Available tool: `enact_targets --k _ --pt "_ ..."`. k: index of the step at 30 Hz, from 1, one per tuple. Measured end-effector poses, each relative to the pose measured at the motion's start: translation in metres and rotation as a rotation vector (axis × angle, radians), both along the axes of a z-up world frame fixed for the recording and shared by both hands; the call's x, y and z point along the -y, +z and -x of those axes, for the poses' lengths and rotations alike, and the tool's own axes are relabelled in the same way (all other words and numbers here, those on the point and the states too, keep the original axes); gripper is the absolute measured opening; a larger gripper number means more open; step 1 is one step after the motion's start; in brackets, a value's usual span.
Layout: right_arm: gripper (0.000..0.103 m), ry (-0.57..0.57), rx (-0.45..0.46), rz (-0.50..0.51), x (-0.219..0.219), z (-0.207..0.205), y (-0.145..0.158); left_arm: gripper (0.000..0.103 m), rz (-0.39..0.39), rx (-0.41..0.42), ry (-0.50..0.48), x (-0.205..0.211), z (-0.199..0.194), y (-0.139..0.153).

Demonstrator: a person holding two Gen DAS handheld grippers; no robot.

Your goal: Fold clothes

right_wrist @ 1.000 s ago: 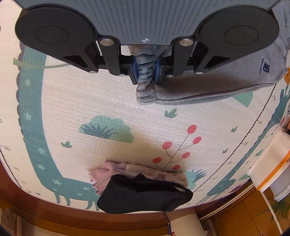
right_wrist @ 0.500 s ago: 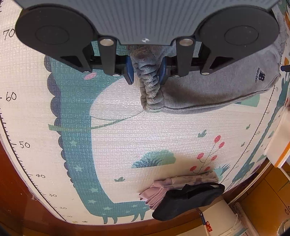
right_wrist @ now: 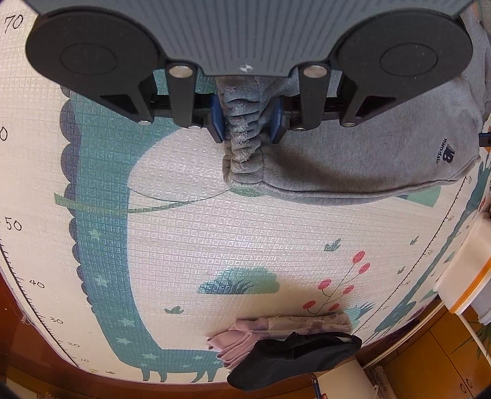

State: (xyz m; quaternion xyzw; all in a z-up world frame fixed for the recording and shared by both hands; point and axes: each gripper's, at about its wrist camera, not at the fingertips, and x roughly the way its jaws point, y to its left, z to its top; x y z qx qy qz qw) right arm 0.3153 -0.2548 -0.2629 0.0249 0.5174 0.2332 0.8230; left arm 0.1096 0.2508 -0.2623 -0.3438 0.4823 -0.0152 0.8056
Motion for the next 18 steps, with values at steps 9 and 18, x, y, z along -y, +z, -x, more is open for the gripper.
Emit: enact_targets --k 9,18 --pt "0.023 -0.033 0.046 0.069 0.001 0.004 0.001 0.0 -0.144 0.168 -0.059 -0.005 -0.012 0.062" --pt "0.022 -0.065 0.097 0.078 -0.003 0.008 0.007 0.0 -0.289 0.064 -0.137 -0.019 -0.052 0.036"
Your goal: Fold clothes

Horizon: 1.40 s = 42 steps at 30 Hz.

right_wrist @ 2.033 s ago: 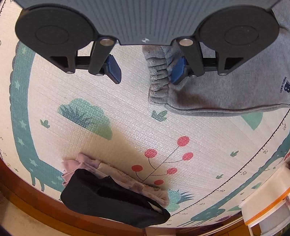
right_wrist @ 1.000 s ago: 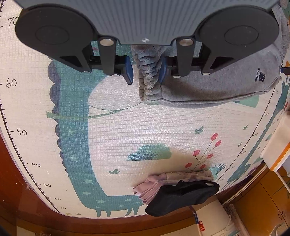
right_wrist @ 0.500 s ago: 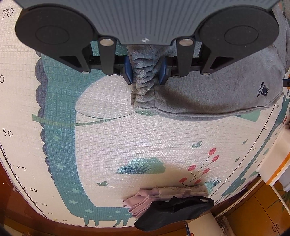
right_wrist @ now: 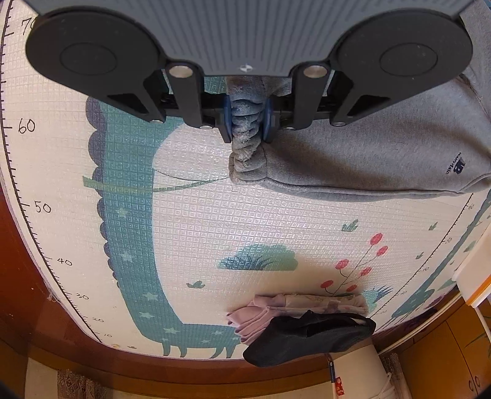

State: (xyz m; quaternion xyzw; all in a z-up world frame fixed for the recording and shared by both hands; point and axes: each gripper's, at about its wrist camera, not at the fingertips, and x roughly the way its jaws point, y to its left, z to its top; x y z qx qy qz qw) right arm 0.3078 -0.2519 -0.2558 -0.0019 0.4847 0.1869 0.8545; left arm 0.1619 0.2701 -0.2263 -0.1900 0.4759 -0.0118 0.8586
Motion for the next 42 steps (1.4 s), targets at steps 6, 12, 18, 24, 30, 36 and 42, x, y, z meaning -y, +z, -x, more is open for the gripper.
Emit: enact_targets --k 6,12,18,24,30,36,42 --pt "0.036 0.048 0.07 0.085 -0.005 0.01 0.012 0.001 -0.138 0.02 -0.026 0.013 0.007 0.005" --pt "0.038 0.271 0.257 0.181 -0.044 0.036 0.036 0.011 -0.174 0.157 -0.233 0.073 0.0 0.031" --pt "0.044 0.584 0.201 0.218 -0.099 0.082 0.017 0.044 -0.153 0.11 -0.445 0.144 0.003 -0.002" --pt "0.046 0.654 0.222 0.294 -0.098 0.104 0.007 0.046 -0.343 0.133 -0.576 0.173 0.027 -0.025" --pt "0.046 0.614 0.222 0.216 -0.091 0.096 0.017 0.045 -0.205 0.182 -0.506 0.164 0.014 0.0" --pt "0.046 0.547 0.182 0.164 -0.091 0.083 0.016 0.043 -0.139 0.163 -0.524 0.197 0.007 -0.007" --pt "0.058 0.406 0.096 0.172 -0.066 0.054 0.004 0.037 -0.209 0.099 -0.618 0.214 0.025 -0.017"
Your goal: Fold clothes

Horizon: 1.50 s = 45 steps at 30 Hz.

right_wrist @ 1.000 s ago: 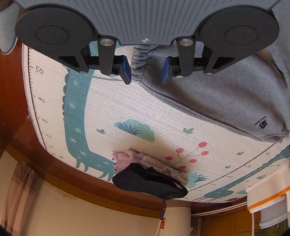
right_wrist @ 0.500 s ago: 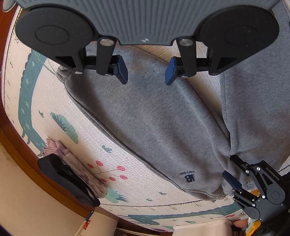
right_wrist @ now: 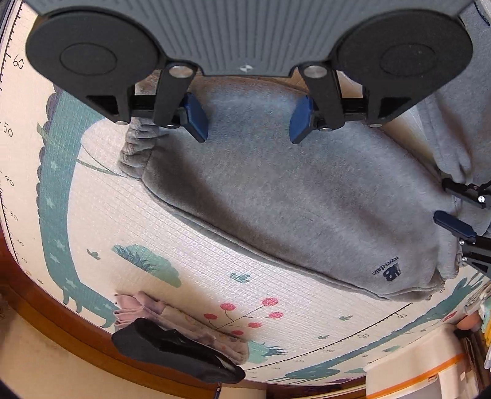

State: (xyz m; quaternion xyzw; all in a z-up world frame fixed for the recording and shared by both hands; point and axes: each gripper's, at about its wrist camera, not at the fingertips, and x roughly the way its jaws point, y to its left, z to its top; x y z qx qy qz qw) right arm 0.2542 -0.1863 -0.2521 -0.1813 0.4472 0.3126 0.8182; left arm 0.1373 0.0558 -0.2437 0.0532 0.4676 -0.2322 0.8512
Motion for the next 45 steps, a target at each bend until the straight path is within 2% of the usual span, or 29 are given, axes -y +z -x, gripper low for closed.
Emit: enact_targets --k 3,5,8,10,11,14,16,18,20,22,23,25,26,28,30,36,39,45 --pt "0.058 -0.024 0.013 -0.01 0.005 -0.004 0.001 0.035 0.043 0.097 -0.016 0.0 0.002 0.014" --pt "0.058 -0.017 0.015 -0.012 0.0 -0.007 0.0 0.035 0.07 0.098 -0.037 0.005 0.0 0.013" --pt "0.059 -0.029 0.0 0.004 -0.005 -0.015 -0.005 0.035 0.034 0.007 -0.111 0.019 0.002 -0.008" --pt "0.068 -0.045 -0.006 0.006 -0.003 -0.018 -0.006 0.035 0.035 0.028 -0.12 0.018 0.01 -0.007" --pt "0.068 -0.051 -0.007 0.011 -0.002 -0.019 -0.006 0.035 0.037 0.037 -0.124 0.017 0.014 -0.006" --pt "0.066 -0.017 0.019 0.021 -0.007 -0.016 -0.004 0.035 0.102 0.011 -0.102 -0.001 0.011 0.003" --pt "0.058 0.019 0.045 0.027 -0.013 -0.013 -0.001 0.035 0.134 0.014 -0.032 -0.023 0.005 0.012" --pt "0.058 0.035 0.06 0.03 -0.018 -0.015 0.0 0.035 0.167 0.02 0.081 -0.052 -0.006 0.019" --pt "0.058 -0.003 0.045 0.012 -0.018 -0.027 0.0 0.035 0.132 0.038 0.188 -0.077 -0.02 0.018" --pt "0.059 -0.047 0.025 0.006 -0.014 -0.041 -0.005 0.035 0.036 0.029 0.22 -0.093 -0.036 0.005" --pt "0.06 -0.065 0.017 0.007 -0.013 -0.048 -0.007 0.034 -0.048 0.016 0.228 -0.101 -0.047 -0.007" --pt "0.06 -0.089 0.027 0.009 -0.012 -0.061 -0.008 0.024 -0.078 0.08 0.175 -0.107 -0.059 -0.011" --pt "0.059 -0.101 0.032 0.01 -0.012 -0.067 -0.008 0.022 -0.1 0.095 0.172 -0.107 -0.065 -0.01" --pt "0.05 -0.135 0.045 0.014 -0.014 -0.077 -0.006 0.021 -0.104 0.088 0.185 -0.108 -0.073 -0.008" --pt "0.05 -0.155 0.063 0.002 -0.014 -0.079 -0.001 0.021 -0.1 0.103 0.188 -0.107 -0.073 -0.003" --pt "0.051 -0.099 0.108 0.043 -0.02 -0.065 -0.004 0.021 -0.057 0.147 0.11 -0.075 -0.043 0.013" --pt "0.051 -0.029 0.118 -0.005 -0.026 -0.039 0.007 0.021 -0.035 0.15 0.075 -0.061 -0.028 0.016" --pt "0.052 0.114 0.078 -0.078 -0.037 0.029 0.034 0.021 0.005 0.112 0.134 -0.088 0.0 0.028"
